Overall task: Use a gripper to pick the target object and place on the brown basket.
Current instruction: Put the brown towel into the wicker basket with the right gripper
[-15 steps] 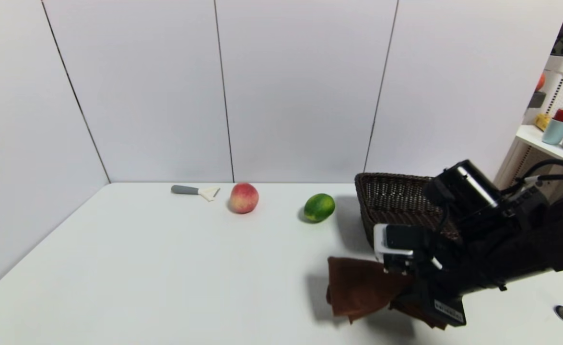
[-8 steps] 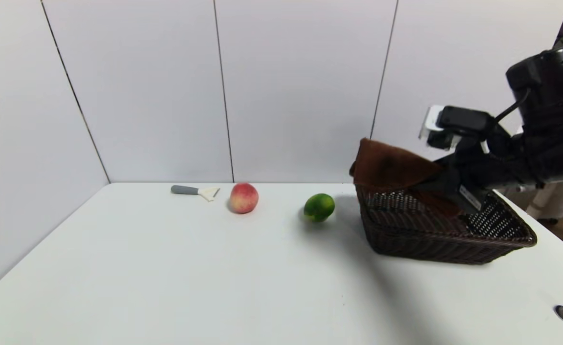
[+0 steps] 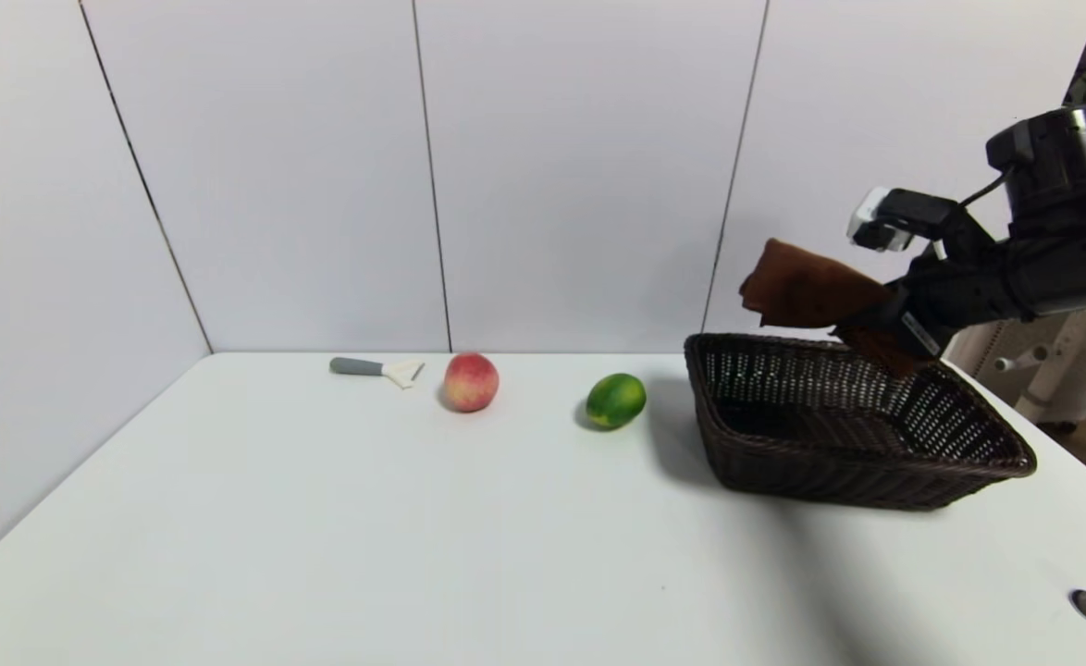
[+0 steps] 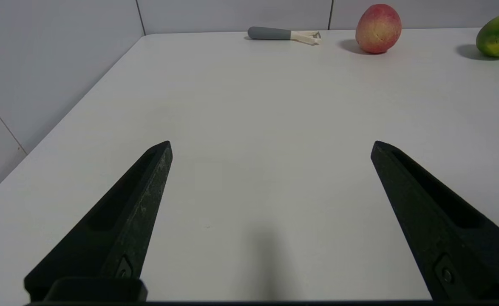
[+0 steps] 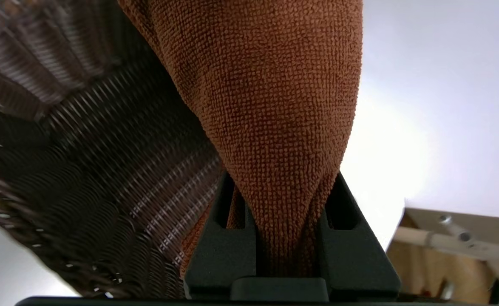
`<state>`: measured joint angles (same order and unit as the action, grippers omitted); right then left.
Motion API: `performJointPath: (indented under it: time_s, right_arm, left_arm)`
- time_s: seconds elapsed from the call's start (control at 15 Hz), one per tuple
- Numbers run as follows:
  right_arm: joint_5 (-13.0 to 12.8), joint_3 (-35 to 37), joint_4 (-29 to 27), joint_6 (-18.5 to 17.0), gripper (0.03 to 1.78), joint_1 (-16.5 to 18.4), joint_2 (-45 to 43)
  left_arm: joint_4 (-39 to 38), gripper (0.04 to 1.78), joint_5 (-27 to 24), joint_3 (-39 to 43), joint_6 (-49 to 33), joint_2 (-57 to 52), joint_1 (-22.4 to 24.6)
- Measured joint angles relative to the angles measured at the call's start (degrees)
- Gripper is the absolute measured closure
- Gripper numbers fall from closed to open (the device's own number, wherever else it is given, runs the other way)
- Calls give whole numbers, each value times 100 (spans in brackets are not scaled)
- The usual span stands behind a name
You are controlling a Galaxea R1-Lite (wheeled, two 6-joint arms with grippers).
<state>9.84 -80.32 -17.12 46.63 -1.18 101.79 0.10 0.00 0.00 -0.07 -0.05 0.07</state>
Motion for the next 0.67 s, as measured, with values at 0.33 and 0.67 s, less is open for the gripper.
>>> performJointPath:
  time_s: [0.33,0.67]
  right_arm:
    - [0,240,-7,61,116,145,267]
    - [2,472,9,20,66,252,291]
  left_arm:
    - [0,13,0,0,5,0,0]
    - [0,13,0,0,2,0,0]
